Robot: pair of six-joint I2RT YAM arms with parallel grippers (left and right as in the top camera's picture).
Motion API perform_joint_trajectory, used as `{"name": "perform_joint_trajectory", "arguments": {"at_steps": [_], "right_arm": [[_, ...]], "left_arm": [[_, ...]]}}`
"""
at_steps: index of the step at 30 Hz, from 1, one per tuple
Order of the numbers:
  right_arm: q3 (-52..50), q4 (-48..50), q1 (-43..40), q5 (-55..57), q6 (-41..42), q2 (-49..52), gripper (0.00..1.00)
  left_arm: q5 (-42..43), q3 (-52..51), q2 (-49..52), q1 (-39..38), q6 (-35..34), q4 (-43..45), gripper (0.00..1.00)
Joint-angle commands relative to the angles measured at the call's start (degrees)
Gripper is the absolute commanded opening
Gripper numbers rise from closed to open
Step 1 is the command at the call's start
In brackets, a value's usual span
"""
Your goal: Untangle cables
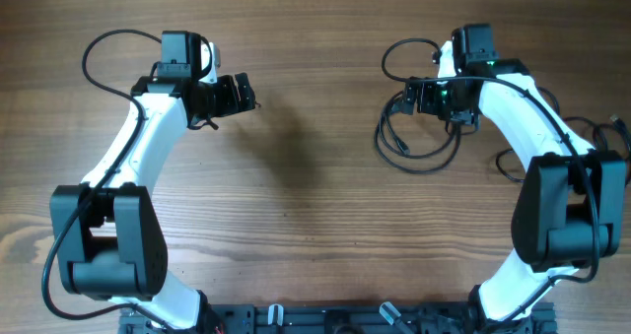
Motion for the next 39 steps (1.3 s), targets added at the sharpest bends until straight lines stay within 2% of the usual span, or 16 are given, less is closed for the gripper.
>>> {"name": "perform_joint_trajectory", "arguments": {"at_steps": [1, 9, 32, 39], "right_arm": [[0.3, 3.7, 0.1, -1.1, -1.3, -0.6, 1.0], [0.3, 9.8, 0.1, -1.1, -1.3, -0.6, 1.0], [0.3, 10.1, 0.1, -1.1, -1.3, -0.5, 1.0], [0.3, 10.1, 0.1, -1.1, -1.3, -9.2, 1.0]], "left_arm": [[-0.5, -0.6, 0.8, 0.0, 0.3, 0.2, 1.0], [-0.5, -0.6, 0.8, 0.0, 0.3, 0.2, 1.0], [-0.5, -0.6, 0.7, 0.0, 0.3, 0.2, 1.0], [-0.5, -0.6, 0.8, 0.0, 0.3, 0.2, 1.0]]}}
